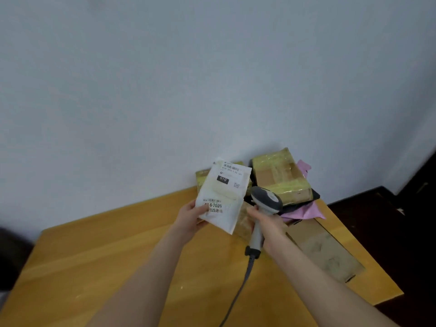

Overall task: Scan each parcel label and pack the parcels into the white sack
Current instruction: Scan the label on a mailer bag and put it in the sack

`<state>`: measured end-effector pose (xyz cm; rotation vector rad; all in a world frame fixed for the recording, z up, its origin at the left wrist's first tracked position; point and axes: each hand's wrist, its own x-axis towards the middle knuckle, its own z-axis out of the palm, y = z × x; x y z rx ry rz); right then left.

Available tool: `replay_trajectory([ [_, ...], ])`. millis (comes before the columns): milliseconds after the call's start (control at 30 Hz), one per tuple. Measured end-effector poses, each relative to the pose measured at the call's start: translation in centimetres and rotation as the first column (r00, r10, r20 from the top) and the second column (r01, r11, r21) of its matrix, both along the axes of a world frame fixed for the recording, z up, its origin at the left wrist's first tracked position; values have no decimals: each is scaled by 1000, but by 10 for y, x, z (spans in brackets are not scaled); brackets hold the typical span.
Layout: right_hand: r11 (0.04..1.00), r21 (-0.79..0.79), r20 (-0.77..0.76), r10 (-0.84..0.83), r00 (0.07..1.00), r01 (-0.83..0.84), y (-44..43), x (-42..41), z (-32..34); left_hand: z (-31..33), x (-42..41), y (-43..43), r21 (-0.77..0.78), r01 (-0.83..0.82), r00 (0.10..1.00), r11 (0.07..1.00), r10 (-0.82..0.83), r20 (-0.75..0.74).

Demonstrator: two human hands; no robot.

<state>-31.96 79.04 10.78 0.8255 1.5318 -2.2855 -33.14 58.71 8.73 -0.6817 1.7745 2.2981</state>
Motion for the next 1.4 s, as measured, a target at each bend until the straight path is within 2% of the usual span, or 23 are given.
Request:
replay_trajectory([
  [100, 998, 45, 3, 49, 999, -49, -9, 19, 6, 10, 31, 1, 86, 34, 999, 996, -33, -5],
  [200, 979, 168, 19, 110, 994, -111, -18, 37, 11, 19, 57, 2, 110, 71, 997, 991, -70, -17],
  [367, 939, 308, -32, 173, 984, -155, -33, 65, 19, 31, 97, -16, 20, 163, 986, 986, -163, -21],
  [467, 881, 413, -85, 290, 953, -231, -51, 85, 22, 40, 119, -38, 19, 114, 993, 993, -113, -42],
  [567, 812, 495, -130, 419, 899, -308, -79, 107, 21, 46, 140, -69, -17, -11, 998, 1000, 10, -63],
  [700, 804, 495, -163, 459, 873, -330, -125, 133, 26, 51, 168, -115, -96, -93, 991, 991, 83, -107],
  [833, 890, 366, -179, 353, 918, -271, -173, 145, 36, 53, 196, -166, -262, -1, 996, 965, -22, -86],
  [900, 904, 366, -179, 303, 936, -222, -196, 147, 40, 51, 204, -187, -314, 27, 994, 949, -58, -90],
  [1133, 827, 486, -197, 420, 886, -284, -246, 171, 38, 52, 219, -231, -293, -52, 991, 955, 13, -134],
  [1400, 820, 453, -204, 477, 855, -349, -251, 180, 40, 39, 228, -235, -278, -46, 999, 959, 37, -39],
])
